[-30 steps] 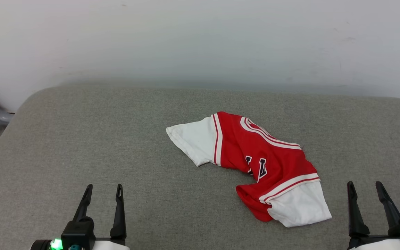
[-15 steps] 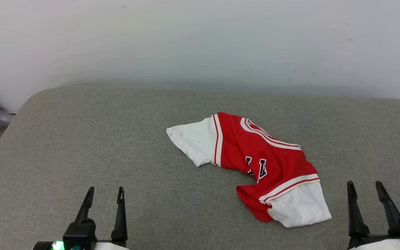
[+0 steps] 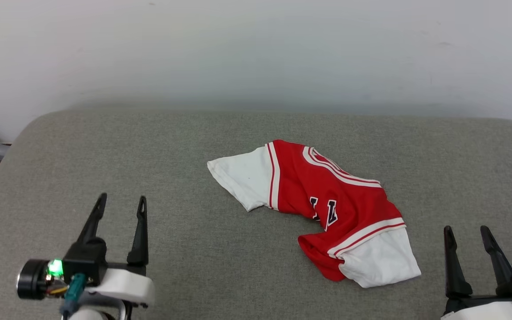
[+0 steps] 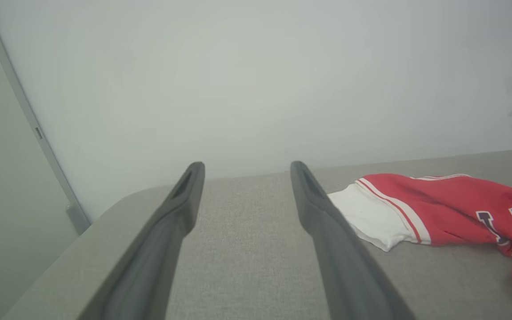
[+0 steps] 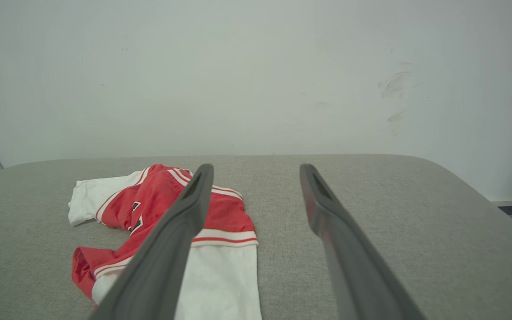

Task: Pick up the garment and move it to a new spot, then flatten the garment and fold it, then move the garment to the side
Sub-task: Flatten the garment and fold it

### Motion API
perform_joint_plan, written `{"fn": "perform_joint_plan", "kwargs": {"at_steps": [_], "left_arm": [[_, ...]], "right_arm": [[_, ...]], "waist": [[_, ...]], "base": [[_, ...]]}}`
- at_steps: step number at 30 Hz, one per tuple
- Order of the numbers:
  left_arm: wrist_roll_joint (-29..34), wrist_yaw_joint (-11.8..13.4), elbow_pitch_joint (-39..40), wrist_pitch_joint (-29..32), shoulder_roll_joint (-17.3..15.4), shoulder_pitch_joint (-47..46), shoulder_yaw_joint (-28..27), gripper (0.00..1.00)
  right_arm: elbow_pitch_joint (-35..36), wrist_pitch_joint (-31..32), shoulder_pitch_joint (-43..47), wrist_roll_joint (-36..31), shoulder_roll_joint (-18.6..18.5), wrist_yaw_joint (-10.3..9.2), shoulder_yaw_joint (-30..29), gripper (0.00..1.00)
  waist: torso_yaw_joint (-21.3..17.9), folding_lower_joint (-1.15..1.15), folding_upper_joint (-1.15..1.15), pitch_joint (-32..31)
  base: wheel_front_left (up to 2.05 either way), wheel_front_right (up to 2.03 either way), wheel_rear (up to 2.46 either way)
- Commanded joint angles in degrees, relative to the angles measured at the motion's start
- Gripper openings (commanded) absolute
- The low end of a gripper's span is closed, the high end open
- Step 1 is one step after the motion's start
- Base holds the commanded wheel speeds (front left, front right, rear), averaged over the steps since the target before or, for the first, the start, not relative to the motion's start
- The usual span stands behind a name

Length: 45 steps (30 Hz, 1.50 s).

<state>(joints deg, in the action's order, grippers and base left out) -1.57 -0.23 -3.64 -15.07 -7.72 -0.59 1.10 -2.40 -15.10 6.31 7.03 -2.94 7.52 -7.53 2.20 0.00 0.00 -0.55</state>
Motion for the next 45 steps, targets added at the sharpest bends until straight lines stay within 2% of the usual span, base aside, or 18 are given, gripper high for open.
{"fn": "perform_joint_plan", "kwargs": {"at_steps": [1,8,13,16,20,26,33,37,45], "left_arm": [[-0.08,-0.66,-0.52,-0.15,-0.64,-1.74,-0.37,1.00],[-1.85,-5.39,-5.88,-0.15,-5.18,-15.50,-0.01,1.00],[-3.85,-6.72,-10.57,0.20,-8.10,-23.93,1.87,1.00],[-6.72,-7.10,-13.48,3.69,-10.32,-30.22,4.12,1.00],[-13.33,-7.14,-15.81,10.28,-14.02,-37.77,10.24,1.00],[-25.50,-7.15,-18.41,25.33,-20.37,-46.58,20.74,1.00],[-36.55,-7.15,-20.99,42.63,-25.49,-53.92,32.03,1.00],[-40.24,-7.16,-22.50,48.44,-27.35,-56.83,37.14,1.00],[-43.53,-7.16,-26.83,54.49,-29.45,-61.64,45.93,1.00]], "right_arm": [[0.22,-0.09,-0.65,-0.31,0.12,-0.06,0.16,1.00],[1.21,-0.09,-2.63,-0.66,0.12,-0.06,0.74,1.00],[1.69,-0.09,-4.11,-0.50,0.13,-0.06,0.74,1.00],[2.17,-0.09,-5.14,-0.48,0.13,-0.06,1.01,1.00],[2.73,-0.09,-6.73,-0.16,0.12,-0.06,1.03,1.00],[3.32,-0.09,-8.88,0.11,0.13,-0.06,1.02,1.00],[4.09,-0.09,-11.24,0.41,0.13,-0.06,1.12,1.00],[4.43,-0.09,-12.37,0.44,0.13,-0.06,1.40,1.00],[5.03,-0.09,-14.37,0.78,0.13,-0.06,1.75,1.00]], "waist": [[-0.35,0.00,0.00,0.44],[-2.95,0.00,0.00,4.36],[-4.39,0.00,0.00,7.28],[-5.52,0.00,0.00,9.66],[-7.00,0.00,0.00,12.86],[-8.69,0.00,0.00,17.16],[-9.89,0.00,0.00,20.99],[-10.56,0.00,0.00,23.00],[-12.05,0.00,0.00,26.47]], "base": [[0.00,0.00,0.00],[0.00,0.00,0.00],[0.00,0.00,0.00],[0.00,0.00,0.00],[0.00,0.00,0.00],[0.00,0.00,0.00],[0.00,0.00,0.00],[0.00,0.00,0.00],[0.00,0.00,0.00]]}}
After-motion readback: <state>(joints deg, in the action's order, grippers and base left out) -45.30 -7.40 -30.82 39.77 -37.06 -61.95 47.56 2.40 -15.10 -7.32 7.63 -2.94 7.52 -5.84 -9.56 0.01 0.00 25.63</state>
